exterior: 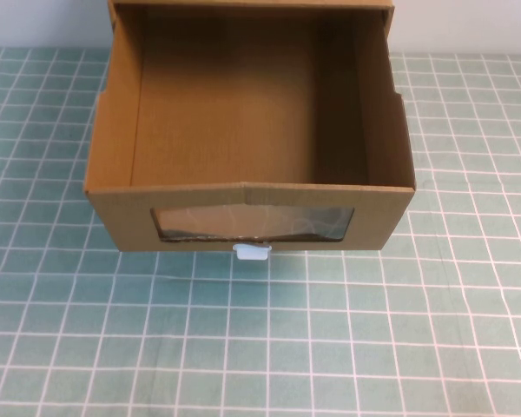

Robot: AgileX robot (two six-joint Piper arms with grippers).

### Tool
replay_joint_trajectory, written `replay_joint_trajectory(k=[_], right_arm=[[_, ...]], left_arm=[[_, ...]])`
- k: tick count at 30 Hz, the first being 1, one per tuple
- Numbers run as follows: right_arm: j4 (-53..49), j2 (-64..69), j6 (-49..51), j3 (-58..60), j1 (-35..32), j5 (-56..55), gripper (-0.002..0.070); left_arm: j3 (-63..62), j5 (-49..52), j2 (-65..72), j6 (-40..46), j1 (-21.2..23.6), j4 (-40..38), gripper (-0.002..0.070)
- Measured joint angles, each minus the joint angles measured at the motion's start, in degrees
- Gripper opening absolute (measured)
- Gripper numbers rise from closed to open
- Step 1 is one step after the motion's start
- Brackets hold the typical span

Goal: Close the shoe box

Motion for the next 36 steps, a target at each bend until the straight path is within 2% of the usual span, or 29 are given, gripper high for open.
replay_joint_trajectory(k=[5, 10, 14, 17, 22, 28, 36], right_arm=[[0.0, 0.0, 0.0, 0.0, 0.0, 0.0, -0.0013], [0.0, 0.0, 0.0, 0.0, 0.0, 0.0, -0.0013], [0.0, 0.0, 0.0, 0.0, 0.0, 0.0, -0.0013], [0.0, 0.0, 0.0, 0.0, 0.0, 0.0, -0.0013], [0.0, 0.0, 0.0, 0.0, 0.0, 0.0, -0.0013], [0.0, 0.0, 0.0, 0.0, 0.0, 0.0, -0.0013], [0.0, 0.0, 0.0, 0.0, 0.0, 0.0, -0.0013]], left_arm=[[0.0, -11.4, 0.0, -6.0, 0.0, -9.9, -0.0005], [0.0, -17.7, 0.0, -7.5, 0.0, -13.8, -0.0005], [-3.8, -9.2, 1.8, -9.9, 0.0, -15.1, -0.0005], [-11.9, -0.6, 7.8, -8.5, 0.0, -15.1, -0.0005], [-26.9, 10.6, 21.5, 0.5, 0.0, -15.0, -0.0005], [-43.8, 16.0, 39.9, 12.9, 0.0, -16.0, -0.0005], [-70.2, 23.6, 65.2, 32.9, 0.0, -28.6, -0.0005]])
